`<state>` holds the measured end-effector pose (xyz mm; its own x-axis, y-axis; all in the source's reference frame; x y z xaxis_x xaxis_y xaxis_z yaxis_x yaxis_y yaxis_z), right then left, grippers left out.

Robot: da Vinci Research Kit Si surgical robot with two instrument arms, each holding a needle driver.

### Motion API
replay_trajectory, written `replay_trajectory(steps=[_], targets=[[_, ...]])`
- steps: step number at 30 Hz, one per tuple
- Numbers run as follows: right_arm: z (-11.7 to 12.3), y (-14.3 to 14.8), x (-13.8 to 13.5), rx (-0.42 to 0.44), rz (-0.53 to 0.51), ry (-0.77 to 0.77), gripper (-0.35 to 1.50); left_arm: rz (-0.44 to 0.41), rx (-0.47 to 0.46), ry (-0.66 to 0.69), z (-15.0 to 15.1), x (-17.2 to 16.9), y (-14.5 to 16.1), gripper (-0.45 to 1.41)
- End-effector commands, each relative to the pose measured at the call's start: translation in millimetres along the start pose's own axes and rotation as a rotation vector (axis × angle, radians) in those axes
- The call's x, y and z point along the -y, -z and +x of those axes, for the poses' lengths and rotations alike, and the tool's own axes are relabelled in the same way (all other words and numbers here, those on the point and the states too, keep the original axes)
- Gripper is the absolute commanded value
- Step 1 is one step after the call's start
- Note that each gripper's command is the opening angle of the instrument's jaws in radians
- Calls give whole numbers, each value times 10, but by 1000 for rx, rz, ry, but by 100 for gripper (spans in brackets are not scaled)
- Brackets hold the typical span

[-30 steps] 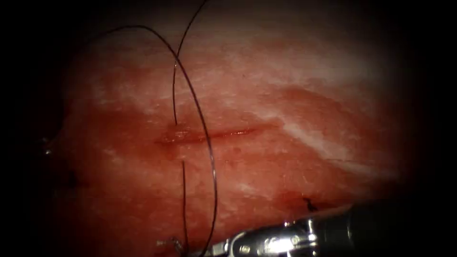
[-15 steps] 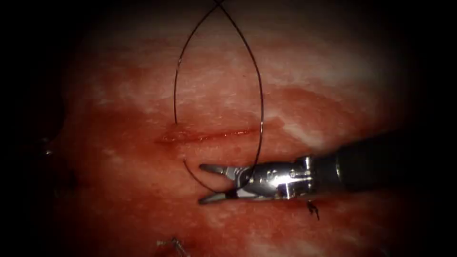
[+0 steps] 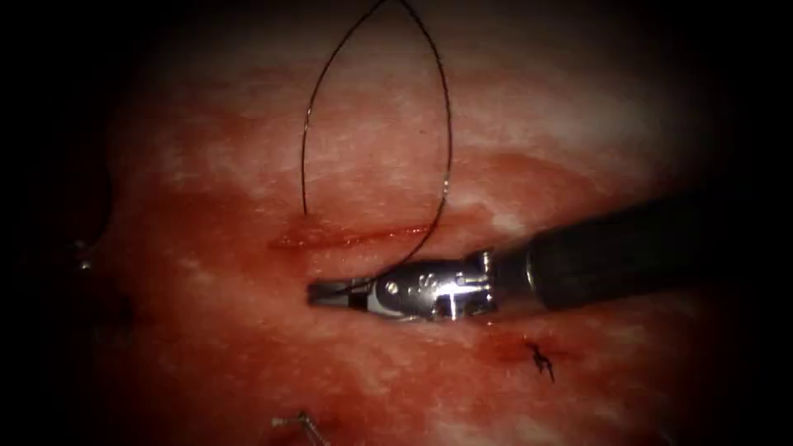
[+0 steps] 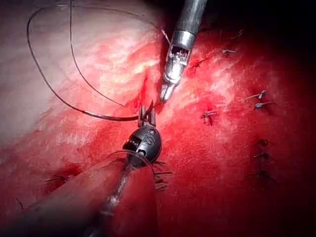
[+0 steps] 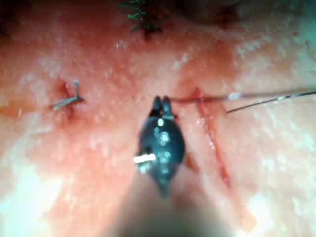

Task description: Wound Closure

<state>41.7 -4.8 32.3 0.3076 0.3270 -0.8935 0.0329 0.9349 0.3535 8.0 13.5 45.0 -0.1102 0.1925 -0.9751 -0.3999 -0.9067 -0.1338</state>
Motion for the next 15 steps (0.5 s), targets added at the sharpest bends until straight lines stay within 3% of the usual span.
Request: replay_trajectory(steps=[1, 9, 15], targets=[[-3, 2, 11, 20, 8, -22, -35, -2, 2, 4, -6, -8, -3, -45], [38, 28, 70, 15, 61, -17, -35, -4, 0, 4, -5, -8, -3, -45], [98, 61, 152, -16, 158, 8, -35, -3, 1, 4, -4, -9, -4, -45]])
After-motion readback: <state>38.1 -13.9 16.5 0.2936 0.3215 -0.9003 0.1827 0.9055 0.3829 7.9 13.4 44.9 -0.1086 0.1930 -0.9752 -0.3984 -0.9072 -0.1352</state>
